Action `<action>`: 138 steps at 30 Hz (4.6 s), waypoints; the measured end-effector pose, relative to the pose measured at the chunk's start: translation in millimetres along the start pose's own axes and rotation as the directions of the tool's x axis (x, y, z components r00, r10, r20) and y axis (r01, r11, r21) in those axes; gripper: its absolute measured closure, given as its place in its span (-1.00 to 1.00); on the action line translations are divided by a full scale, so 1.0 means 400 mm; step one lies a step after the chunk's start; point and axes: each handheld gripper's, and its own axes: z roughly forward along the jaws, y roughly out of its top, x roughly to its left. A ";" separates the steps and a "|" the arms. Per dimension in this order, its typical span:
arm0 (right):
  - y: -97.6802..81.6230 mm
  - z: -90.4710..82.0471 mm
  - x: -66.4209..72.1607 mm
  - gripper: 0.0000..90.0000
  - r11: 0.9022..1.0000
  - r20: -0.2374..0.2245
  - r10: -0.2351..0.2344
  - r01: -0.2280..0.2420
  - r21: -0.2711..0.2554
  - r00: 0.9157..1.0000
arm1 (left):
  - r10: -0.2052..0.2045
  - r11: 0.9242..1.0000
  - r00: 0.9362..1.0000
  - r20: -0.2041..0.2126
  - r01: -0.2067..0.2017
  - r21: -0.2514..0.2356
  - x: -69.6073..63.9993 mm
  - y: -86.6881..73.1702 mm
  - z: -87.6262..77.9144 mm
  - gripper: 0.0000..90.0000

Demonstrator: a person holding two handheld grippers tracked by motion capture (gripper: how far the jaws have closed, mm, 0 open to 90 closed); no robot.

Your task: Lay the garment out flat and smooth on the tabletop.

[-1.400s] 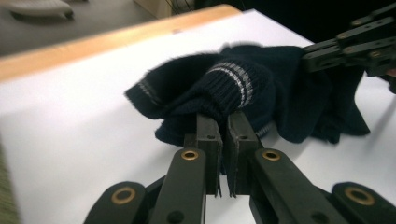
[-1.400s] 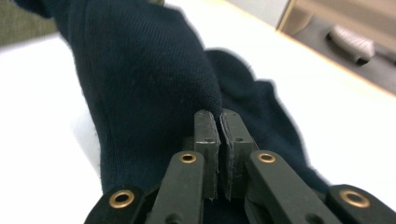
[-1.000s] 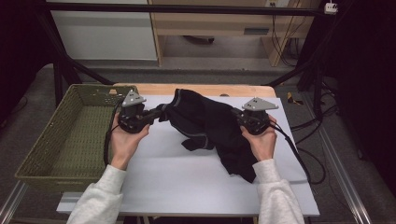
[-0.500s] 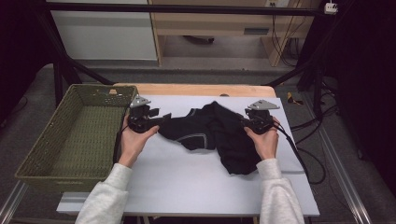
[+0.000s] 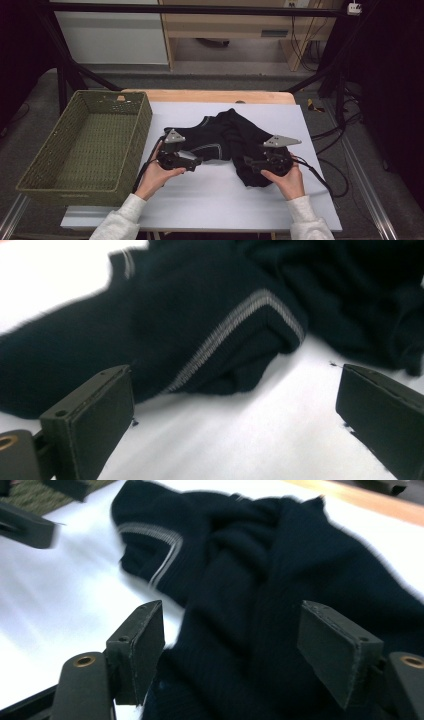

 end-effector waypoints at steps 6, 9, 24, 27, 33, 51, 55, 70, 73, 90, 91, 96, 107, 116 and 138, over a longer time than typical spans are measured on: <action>-0.043 0.003 0.047 -0.39 0.998 -0.044 -0.040 0.042 0.044 0.998 | 0.026 0.998 0.999 0.032 -0.027 0.058 -0.028 -0.015 0.059 -0.59; -0.055 0.018 0.059 -0.39 0.996 -0.049 -0.046 0.050 0.071 0.998 | 0.035 0.997 0.999 0.014 -0.036 0.070 -0.039 -0.017 0.089 -0.39; -0.078 0.078 0.069 0.61 0.981 -0.019 -0.119 0.121 0.149 0.993 | 0.081 0.996 0.996 -0.042 -0.080 0.037 -0.034 -0.021 0.139 0.75; -0.070 0.063 0.066 0.88 0.984 -0.023 -0.103 0.105 0.146 0.994 | 0.052 0.998 0.998 -0.019 -0.051 0.037 -0.026 -0.016 0.123 0.84; -0.041 -0.012 0.050 0.94 0.995 -0.048 -0.062 0.065 0.071 0.997 | 0.043 0.999 0.999 0.009 -0.043 -0.023 -0.002 0.016 0.010 0.88; -0.054 -0.101 0.071 0.91 0.993 -0.155 -0.034 0.051 0.106 0.987 | -0.052 0.995 0.999 -0.006 0.051 -0.080 0.037 -0.087 -0.204 0.89; -0.078 -0.083 0.080 0.64 0.990 -0.175 -0.044 0.067 0.123 0.984 | -0.046 0.997 0.999 -0.009 0.046 -0.070 0.027 -0.109 -0.197 0.86; -0.026 -0.003 0.107 -0.11 0.993 -0.095 -0.100 0.105 0.047 0.990 | 0.050 0.997 0.998 0.036 -0.048 -0.058 -0.082 -0.103 -0.101 -0.22; -0.025 0.041 0.102 -0.11 0.994 -0.086 -0.089 0.094 0.059 0.992 | 0.056 0.998 0.998 0.008 -0.056 -0.022 -0.077 -0.115 -0.075 -0.25; -0.061 0.117 0.045 0.76 0.981 -0.056 -0.058 0.067 0.183 0.997 | 0.059 0.998 0.997 -0.048 -0.058 0.017 0.002 -0.152 -0.023 0.73; -0.057 0.110 0.044 0.77 0.983 -0.056 -0.049 0.058 0.174 0.997 | 0.041 0.999 0.998 -0.036 -0.040 0.021 0.005 -0.150 -0.027 0.81; -0.017 0.035 0.013 0.78 0.997 -0.046 -0.025 0.028 0.078 0.999 | 0.025 1.000 1.000 -0.006 -0.025 0.013 -0.011 -0.131 -0.076 0.92; -0.001 -0.064 -0.125 0.78 0.996 0.052 0.092 -0.092 -0.008 0.994 | 0.012 1.000 1.000 -0.002 -0.012 -0.021 -0.047 -0.156 -0.218 0.92; -0.076 -0.020 -0.222 0.79 0.989 0.282 0.106 -0.130 0.069 0.954 | -0.047 0.998 0.999 -0.006 0.047 0.044 -0.030 -0.184 -0.194 0.92; 0.018 0.053 0.053 -0.33 0.999 -0.081 -0.040 0.041 0.012 0.996 | 0.005 0.998 0.999 0.044 -0.008 0.062 -0.053 -0.189 -0.185 0.92</action>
